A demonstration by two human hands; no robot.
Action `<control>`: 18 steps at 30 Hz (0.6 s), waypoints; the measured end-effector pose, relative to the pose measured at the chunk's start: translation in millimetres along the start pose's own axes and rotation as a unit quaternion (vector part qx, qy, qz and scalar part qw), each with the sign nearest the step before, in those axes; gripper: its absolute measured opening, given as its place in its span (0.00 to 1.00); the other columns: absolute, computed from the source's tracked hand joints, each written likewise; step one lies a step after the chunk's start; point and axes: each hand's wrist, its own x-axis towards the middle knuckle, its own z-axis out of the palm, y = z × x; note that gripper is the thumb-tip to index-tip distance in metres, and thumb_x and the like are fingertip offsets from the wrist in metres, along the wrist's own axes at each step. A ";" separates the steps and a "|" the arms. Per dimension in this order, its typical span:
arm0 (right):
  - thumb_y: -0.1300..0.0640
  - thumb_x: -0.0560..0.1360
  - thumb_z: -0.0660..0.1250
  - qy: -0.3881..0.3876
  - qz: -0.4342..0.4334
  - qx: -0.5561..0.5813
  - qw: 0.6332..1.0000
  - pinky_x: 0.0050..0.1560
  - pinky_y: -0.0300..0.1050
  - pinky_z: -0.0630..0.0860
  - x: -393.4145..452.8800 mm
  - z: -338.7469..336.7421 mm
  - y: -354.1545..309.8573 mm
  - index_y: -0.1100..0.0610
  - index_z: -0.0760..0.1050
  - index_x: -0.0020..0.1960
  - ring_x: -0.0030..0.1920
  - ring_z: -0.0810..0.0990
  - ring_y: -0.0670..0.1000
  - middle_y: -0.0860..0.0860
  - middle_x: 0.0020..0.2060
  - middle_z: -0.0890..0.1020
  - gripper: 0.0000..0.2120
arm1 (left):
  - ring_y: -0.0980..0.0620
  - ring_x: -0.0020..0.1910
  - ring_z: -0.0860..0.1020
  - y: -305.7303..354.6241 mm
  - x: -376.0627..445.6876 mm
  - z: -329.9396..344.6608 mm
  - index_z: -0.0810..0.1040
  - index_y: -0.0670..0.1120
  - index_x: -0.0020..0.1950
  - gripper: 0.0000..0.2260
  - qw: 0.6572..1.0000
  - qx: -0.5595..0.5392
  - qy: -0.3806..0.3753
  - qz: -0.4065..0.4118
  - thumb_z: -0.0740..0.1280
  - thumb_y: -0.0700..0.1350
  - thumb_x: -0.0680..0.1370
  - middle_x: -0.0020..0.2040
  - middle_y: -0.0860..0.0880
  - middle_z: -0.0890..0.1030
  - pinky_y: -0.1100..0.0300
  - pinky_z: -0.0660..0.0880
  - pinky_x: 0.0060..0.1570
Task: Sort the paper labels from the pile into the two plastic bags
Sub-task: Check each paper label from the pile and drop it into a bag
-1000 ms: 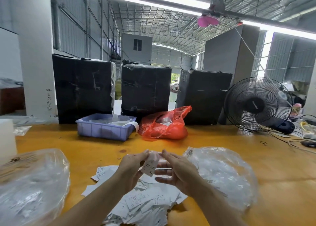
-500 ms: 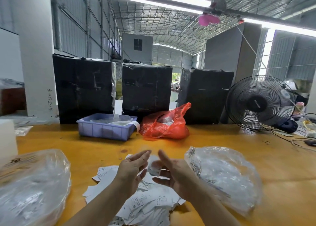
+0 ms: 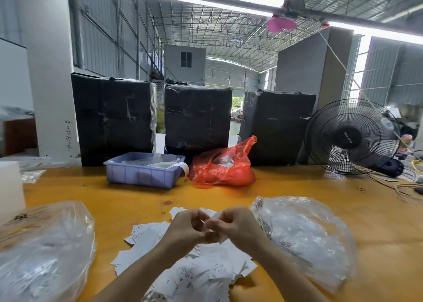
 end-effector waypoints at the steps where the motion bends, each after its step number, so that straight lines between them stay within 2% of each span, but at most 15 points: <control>1: 0.56 0.71 0.74 0.001 0.008 0.027 1.000 0.35 0.45 0.74 0.8 -1.2 1.9 0.65 0.82 0.37 0.31 0.77 0.51 0.57 0.30 0.81 0.11 | 0.49 0.34 0.78 -0.4 -0.1 0.5 0.79 0.38 0.44 0.14 1.000 0.002 0.008 0.003 0.79 0.34 0.63 0.32 0.39 0.79 0.52 0.80 0.40; 2: 0.58 0.71 0.73 -0.001 0.019 0.050 0.999 0.35 0.43 0.74 0.3 -2.9 2.6 0.65 0.82 0.37 0.31 0.77 0.50 0.56 0.30 0.81 0.10 | 0.52 0.30 0.75 -0.4 -0.2 0.6 0.79 0.39 0.42 0.12 1.000 0.004 0.011 0.004 0.79 0.35 0.64 0.29 0.44 0.77 0.59 0.77 0.33; 4: 0.61 0.70 0.73 -0.008 0.034 0.084 0.996 0.35 0.40 0.75 -0.7 -5.0 2.9 0.64 0.81 0.36 0.30 0.78 0.48 0.54 0.28 0.80 0.08 | 0.56 0.26 0.72 0.2 -1.3 0.5 0.79 0.41 0.37 0.10 1.000 -0.003 0.002 0.001 0.79 0.36 0.64 0.26 0.49 0.75 0.66 0.69 0.28; 6: 0.60 0.69 0.75 -0.004 0.049 0.116 0.992 0.32 0.37 0.75 -1.9 -6.1 3.2 0.64 0.81 0.34 0.27 0.78 0.46 0.53 0.26 0.80 0.08 | 0.59 0.25 0.70 1.0 -2.6 0.6 0.79 0.40 0.35 0.08 1.000 -0.016 -0.004 -0.009 0.78 0.38 0.65 0.25 0.51 0.74 0.68 0.67 0.27; 9: 0.49 0.67 0.73 0.022 0.077 0.129 0.988 0.30 0.36 0.73 -3.5 -9.0 2.7 0.66 0.81 0.35 0.27 0.77 0.46 0.53 0.26 0.79 0.18 | 0.59 0.24 0.69 3.3 -4.5 -0.3 0.82 0.40 0.36 0.09 0.999 -0.039 0.000 -0.033 0.78 0.44 0.64 0.25 0.51 0.75 0.67 0.67 0.28; 10: 0.48 0.68 0.72 0.035 0.078 0.131 0.988 0.31 0.37 0.73 -3.7 -11.5 3.2 0.65 0.81 0.37 0.29 0.77 0.48 0.54 0.28 0.80 0.18 | 0.58 0.24 0.69 3.8 -4.6 -1.4 0.82 0.40 0.36 0.11 0.998 -0.051 0.003 -0.043 0.78 0.46 0.62 0.25 0.51 0.75 0.67 0.66 0.28; 12: 0.57 0.71 0.73 0.078 0.072 0.143 0.984 0.35 0.37 0.77 -2.9 -19.1 4.9 0.60 0.80 0.47 0.36 0.81 0.51 0.55 0.36 0.83 0.08 | 0.58 0.24 0.68 4.2 -4.5 -3.3 0.83 0.41 0.38 0.13 0.996 -0.064 0.005 -0.058 0.77 0.48 0.60 0.25 0.51 0.76 0.67 0.66 0.27; 14: 0.67 0.70 0.72 0.105 0.083 0.231 0.964 0.37 0.40 0.79 -1.7 -24.9 7.4 0.54 0.75 0.54 0.42 0.83 0.55 0.57 0.42 0.83 0.17 | 0.58 0.23 0.67 3.3 -4.2 -3.4 0.84 0.40 0.39 0.14 0.994 -0.077 0.002 -0.071 0.77 0.48 0.59 0.25 0.51 0.76 0.67 0.65 0.25; 16: 0.71 0.67 0.71 0.104 0.106 0.356 0.923 0.37 0.43 0.80 -0.8 -26.7 5.4 0.56 0.75 0.52 0.43 0.83 0.56 0.58 0.43 0.83 0.18 | 0.57 0.22 0.66 1.8 -3.5 -1.9 0.84 0.42 0.36 0.12 0.993 -0.085 0.001 -0.085 0.78 0.47 0.58 0.25 0.50 0.75 0.67 0.64 0.24; 18: 0.68 0.64 0.73 0.089 0.113 0.417 0.897 0.35 0.42 0.80 -1.2 -24.2 1.4 0.61 0.78 0.45 0.38 0.83 0.53 0.56 0.37 0.83 0.11 | 0.57 0.22 0.66 1.0 -2.9 0.4 0.84 0.43 0.33 0.11 0.992 -0.084 -0.004 -0.095 0.79 0.47 0.57 0.25 0.50 0.75 0.67 0.63 0.24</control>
